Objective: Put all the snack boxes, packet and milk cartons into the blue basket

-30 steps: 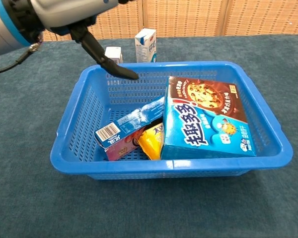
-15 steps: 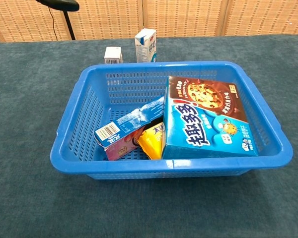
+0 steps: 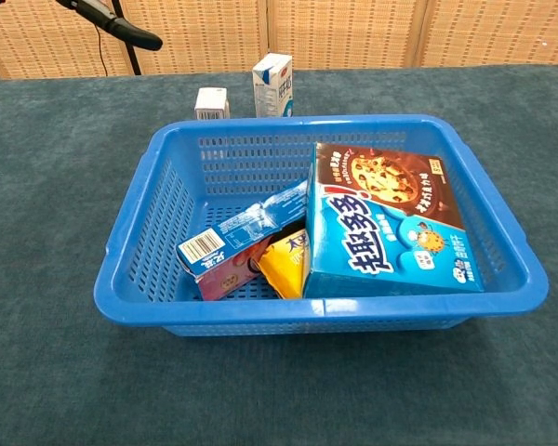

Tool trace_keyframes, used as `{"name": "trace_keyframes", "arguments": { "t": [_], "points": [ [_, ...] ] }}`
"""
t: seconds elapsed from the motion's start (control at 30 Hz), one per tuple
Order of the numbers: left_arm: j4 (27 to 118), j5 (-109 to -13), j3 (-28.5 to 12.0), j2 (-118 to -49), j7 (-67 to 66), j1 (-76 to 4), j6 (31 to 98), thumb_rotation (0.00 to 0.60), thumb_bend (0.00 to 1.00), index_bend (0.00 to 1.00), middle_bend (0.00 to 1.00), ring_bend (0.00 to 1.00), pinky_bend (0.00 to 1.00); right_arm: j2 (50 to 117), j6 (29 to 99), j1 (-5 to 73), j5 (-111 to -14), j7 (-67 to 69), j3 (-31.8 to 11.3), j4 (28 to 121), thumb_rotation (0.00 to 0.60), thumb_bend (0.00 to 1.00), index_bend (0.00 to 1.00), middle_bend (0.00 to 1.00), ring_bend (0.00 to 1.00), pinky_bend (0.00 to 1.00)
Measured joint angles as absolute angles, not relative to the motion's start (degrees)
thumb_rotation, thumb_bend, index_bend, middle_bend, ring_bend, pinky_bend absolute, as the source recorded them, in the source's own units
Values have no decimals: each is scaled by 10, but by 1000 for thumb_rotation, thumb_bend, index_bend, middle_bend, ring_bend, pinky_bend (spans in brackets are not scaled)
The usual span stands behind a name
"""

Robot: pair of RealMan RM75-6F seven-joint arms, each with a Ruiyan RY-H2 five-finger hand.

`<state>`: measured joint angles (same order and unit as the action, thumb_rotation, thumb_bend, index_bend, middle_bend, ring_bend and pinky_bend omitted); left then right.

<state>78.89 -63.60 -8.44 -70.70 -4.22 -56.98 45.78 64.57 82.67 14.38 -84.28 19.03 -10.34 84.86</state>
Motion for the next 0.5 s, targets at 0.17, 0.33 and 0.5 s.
{"name": "trace_keyframes", "arguments": {
  "t": [0.17,0.33,0.5],
  "points": [
    [762,-603,-93,-725,-72,-591,417,220,28,0,0,0,0,646,823,144,-842,192,-103,848,600,0,0,0,0,0],
    [734,-572,-92,-742,-94,-607,380,255,28,0,0,0,0,647,819,146,-839,193,-104,846,600,0,0,0,0,0],
    [705,-533,-87,-765,-117,-622,346,337,28,0,0,0,0,646,814,148,-836,197,-105,843,600,0,0,0,0,0]
  ]
}}
